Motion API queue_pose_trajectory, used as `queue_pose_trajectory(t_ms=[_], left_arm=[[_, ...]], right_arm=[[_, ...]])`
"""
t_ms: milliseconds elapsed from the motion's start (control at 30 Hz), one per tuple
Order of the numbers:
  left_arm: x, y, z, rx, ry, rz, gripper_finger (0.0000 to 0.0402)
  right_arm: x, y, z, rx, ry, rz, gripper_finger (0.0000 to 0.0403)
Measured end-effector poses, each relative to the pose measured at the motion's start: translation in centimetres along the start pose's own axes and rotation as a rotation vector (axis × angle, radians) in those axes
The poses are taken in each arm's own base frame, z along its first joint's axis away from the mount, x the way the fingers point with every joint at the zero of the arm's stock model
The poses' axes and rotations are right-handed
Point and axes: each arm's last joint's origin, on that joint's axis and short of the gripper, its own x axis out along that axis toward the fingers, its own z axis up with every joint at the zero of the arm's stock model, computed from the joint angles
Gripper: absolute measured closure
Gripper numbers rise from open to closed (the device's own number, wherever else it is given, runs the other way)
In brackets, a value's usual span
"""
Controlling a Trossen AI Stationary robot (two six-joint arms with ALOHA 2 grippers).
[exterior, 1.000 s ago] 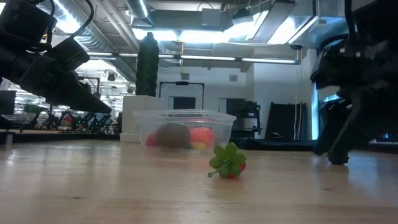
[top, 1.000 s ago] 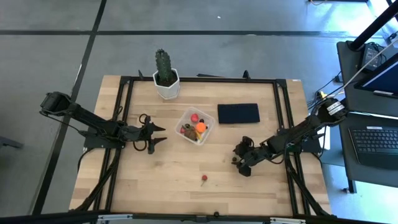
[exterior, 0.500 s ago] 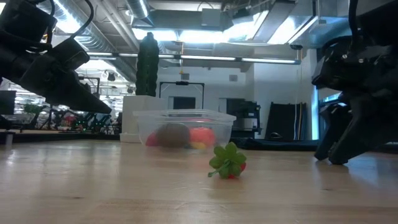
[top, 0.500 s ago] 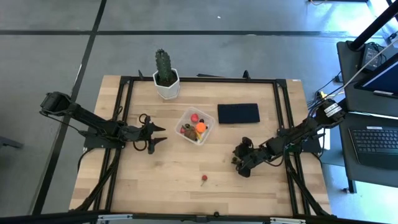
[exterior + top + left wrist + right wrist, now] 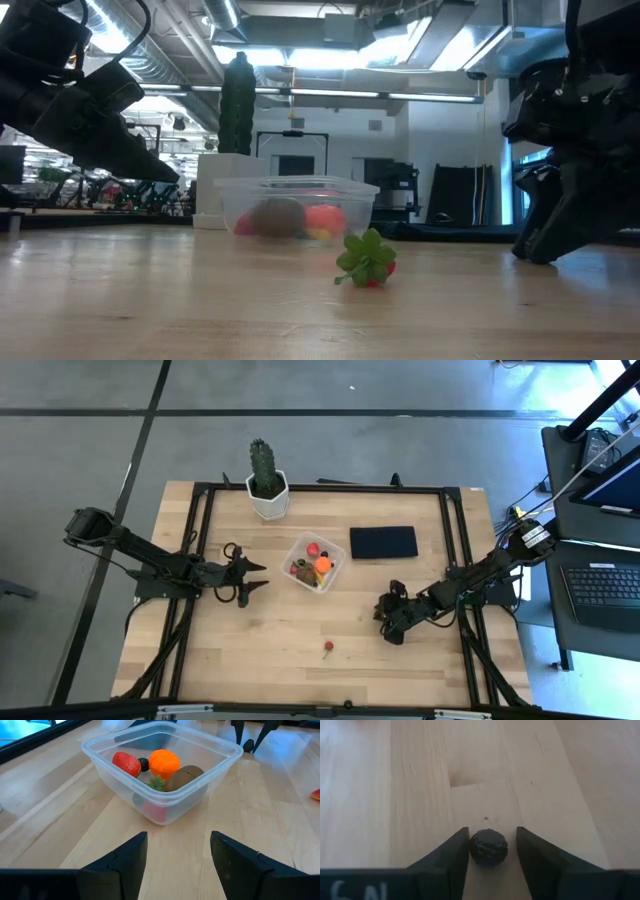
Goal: Pick and placing Produce into tupperware
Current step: Put the blackberry into the transparent container
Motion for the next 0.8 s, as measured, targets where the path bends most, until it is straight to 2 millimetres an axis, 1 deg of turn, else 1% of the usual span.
queue_pose_trajectory(t_ms=[233,300,367,467,567,700,800], left_arm=[[0.0,0.0,0.0,0.0,0.001,0.0,0.0193],[0.0,0.0,0.0,0.001,0.001,0.0,0.0193],[0.0,0.0,0.0,0.001,0.0,0.0,0.0193],[0.0,0.0,0.0,0.001,0.001,0.0,0.0193],[0.0,0.0,0.0,0.001,0.001,0.0,0.0193],[0.0,0.0,0.0,0.002,0.001,0.0,0.0193],[0.0,0.0,0.0,0.008,0.001,0.0,0.0193]], right_arm=[[0.0,0.2,0.3,-0.001,-0.015,-0.008,0.0292],[0.0,0.3,0.8,-0.001,-0.022,-0.001,0.0305],[0.0,0.4,1.8,0.003,-0.052,-0.011,0.0305],[0.0,0.3,4.2,0.0,-0.138,-0.065,0.0305],[-0.2,0.1,7.1,-0.016,-0.209,-0.095,0.0305],[-0.9,-1.0,11.9,-0.016,-0.28,-0.14,0.0301],[-2.0,-2.2,15.6,-0.042,-0.265,-0.158,0.0302]])
